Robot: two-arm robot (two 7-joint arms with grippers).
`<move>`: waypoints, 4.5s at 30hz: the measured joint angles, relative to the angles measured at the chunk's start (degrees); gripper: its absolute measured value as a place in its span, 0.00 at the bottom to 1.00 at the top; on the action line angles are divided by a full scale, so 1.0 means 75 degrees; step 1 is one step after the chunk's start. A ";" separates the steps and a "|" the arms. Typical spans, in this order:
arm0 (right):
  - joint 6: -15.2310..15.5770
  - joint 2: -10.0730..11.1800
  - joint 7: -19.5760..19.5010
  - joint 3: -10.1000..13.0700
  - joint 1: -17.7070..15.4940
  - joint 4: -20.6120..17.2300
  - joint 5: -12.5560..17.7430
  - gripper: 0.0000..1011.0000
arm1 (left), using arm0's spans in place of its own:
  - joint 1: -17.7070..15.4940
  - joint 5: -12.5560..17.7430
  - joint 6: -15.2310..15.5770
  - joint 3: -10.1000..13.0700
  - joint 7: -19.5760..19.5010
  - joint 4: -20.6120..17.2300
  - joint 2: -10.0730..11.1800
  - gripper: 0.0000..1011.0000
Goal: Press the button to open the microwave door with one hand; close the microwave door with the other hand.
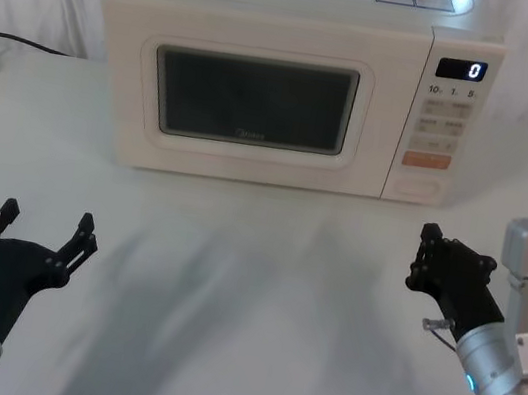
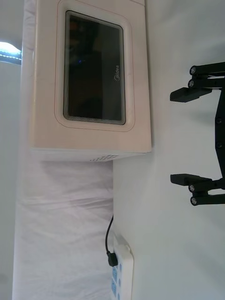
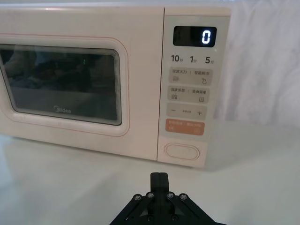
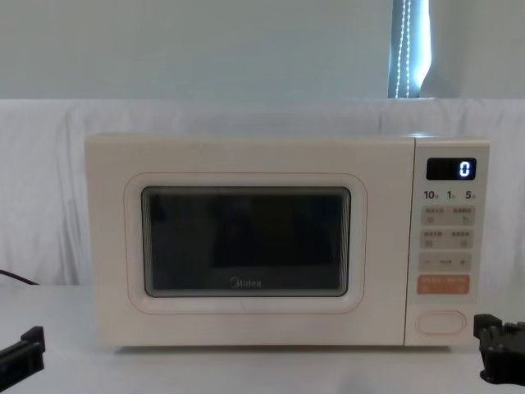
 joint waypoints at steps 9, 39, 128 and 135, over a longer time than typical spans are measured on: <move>0.0031 -0.0128 0.0010 -0.0002 0.0445 0.0495 -0.0106 0.00 | 0.0000 0.0000 0.0000 0.0000 0.0000 0.0000 0.0000 0.99; -0.0345 -0.0328 0.0175 -0.0045 0.2273 0.3077 -0.0365 0.00 | 0.0000 0.0000 0.0000 0.0000 0.0000 0.0000 0.0000 0.99; -0.1422 -0.0444 0.0315 0.0339 0.3876 0.5859 -0.0196 0.00 | 0.0000 0.0000 0.0000 0.0000 0.0000 0.0000 0.0000 0.99; -0.1470 -0.0453 0.0315 0.0331 0.3954 0.5977 -0.0245 0.00 | 0.0000 0.0000 0.0000 0.0000 0.0000 0.0000 0.0000 0.99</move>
